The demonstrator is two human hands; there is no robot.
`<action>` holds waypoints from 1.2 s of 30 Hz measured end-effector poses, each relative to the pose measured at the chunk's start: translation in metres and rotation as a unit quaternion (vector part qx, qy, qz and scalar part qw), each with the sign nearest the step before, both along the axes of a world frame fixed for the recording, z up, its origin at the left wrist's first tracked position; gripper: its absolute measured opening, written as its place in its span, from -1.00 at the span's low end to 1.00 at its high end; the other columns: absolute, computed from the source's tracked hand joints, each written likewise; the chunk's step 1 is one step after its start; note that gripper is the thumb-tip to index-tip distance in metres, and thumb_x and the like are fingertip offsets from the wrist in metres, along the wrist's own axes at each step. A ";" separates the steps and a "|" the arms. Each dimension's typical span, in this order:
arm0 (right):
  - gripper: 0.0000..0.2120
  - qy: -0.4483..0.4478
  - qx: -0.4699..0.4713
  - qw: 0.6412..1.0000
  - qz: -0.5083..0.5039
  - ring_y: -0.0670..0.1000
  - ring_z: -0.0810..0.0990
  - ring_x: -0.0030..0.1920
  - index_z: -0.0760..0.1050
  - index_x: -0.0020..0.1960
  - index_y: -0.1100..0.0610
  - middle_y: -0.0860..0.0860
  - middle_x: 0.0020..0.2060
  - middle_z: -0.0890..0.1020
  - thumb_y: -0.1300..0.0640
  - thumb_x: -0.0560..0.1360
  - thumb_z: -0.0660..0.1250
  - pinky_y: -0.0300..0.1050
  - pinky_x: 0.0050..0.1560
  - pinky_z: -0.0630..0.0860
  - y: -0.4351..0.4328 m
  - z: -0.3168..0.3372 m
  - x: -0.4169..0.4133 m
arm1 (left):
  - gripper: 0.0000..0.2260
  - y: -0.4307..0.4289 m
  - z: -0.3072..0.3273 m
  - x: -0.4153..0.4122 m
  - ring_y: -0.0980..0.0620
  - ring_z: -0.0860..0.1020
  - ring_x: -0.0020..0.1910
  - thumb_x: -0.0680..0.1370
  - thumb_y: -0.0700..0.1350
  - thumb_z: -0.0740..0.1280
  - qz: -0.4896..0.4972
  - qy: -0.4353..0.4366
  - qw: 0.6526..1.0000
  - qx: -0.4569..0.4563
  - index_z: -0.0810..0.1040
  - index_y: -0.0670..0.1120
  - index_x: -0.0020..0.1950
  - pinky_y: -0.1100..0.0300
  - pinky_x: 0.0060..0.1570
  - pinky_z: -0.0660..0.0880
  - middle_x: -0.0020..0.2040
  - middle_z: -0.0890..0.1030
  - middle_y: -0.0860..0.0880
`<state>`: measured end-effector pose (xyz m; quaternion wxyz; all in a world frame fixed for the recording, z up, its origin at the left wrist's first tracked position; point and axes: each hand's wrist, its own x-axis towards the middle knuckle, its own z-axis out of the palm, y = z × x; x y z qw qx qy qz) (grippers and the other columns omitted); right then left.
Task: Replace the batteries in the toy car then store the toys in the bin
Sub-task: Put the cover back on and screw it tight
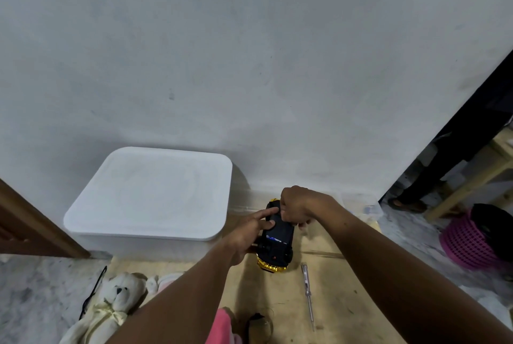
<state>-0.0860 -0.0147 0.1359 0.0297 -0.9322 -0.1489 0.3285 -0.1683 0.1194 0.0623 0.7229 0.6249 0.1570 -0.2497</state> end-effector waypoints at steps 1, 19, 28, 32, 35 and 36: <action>-0.82 0.004 -0.004 1.000 0.004 0.09 0.66 -0.35 0.59 0.03 0.26 0.19 -0.17 0.72 0.21 0.54 0.26 -0.14 -0.34 0.58 0.000 0.000 0.000 | -0.69 0.000 0.001 0.000 -0.10 0.62 -0.05 0.62 -0.11 0.24 -0.004 -0.002 1.000 0.002 0.60 0.25 0.23 0.13 -0.11 0.53 0.18 0.63 -0.03; -0.79 0.045 -0.012 0.998 0.040 0.04 0.63 -0.35 0.58 0.11 0.22 0.17 -0.08 0.70 0.17 0.59 0.22 -0.24 -0.44 0.47 -0.002 0.012 -0.003 | -0.71 -0.001 0.003 -0.004 -0.13 0.60 0.06 0.59 -0.11 0.31 -0.009 -0.008 1.000 0.014 0.64 0.27 0.16 0.05 0.03 0.55 0.15 0.66 -0.02; -0.81 -0.032 0.052 0.998 0.021 0.08 0.63 -0.40 0.61 -0.04 0.19 0.17 -0.15 0.70 0.22 0.51 0.22 -0.05 -0.25 0.58 -0.005 -0.008 -0.007 | -0.59 -0.003 0.002 -0.004 0.00 0.63 -0.04 0.60 -0.26 0.28 0.030 -0.024 0.999 -0.014 0.57 0.21 0.29 0.18 -0.20 0.56 0.13 0.68 -0.01; -0.87 -0.025 0.170 0.984 -0.041 0.04 0.60 -0.44 0.58 -0.11 0.09 0.11 -0.24 0.68 0.25 0.50 0.28 -0.09 -0.32 0.58 -0.013 -0.017 -0.005 | -0.56 -0.002 0.001 -0.006 0.01 0.64 0.04 0.62 -0.26 0.26 0.042 -0.027 0.999 -0.023 0.51 0.21 0.36 0.18 -0.18 0.59 0.17 0.66 0.01; -0.96 0.009 0.312 0.941 -0.128 0.04 0.63 -0.40 0.56 -0.04 0.16 0.10 -0.25 0.71 0.21 0.52 0.39 -0.22 -0.48 0.43 -0.025 -0.016 -0.002 | -0.61 -0.001 0.001 -0.010 0.02 0.61 0.06 0.65 -0.25 0.21 0.039 -0.029 0.999 -0.015 0.53 0.15 0.36 0.24 -0.23 0.57 0.24 0.62 0.00; -0.91 0.028 0.350 0.924 -0.155 0.06 0.66 -0.35 0.58 -0.02 0.20 0.11 -0.22 0.73 0.20 0.51 0.42 -0.21 -0.46 0.42 -0.029 -0.014 -0.001 | -0.62 0.000 0.001 -0.010 0.01 0.61 0.06 0.65 -0.25 0.21 0.044 -0.026 0.999 -0.012 0.54 0.14 0.34 0.26 -0.25 0.57 0.25 0.62 -0.02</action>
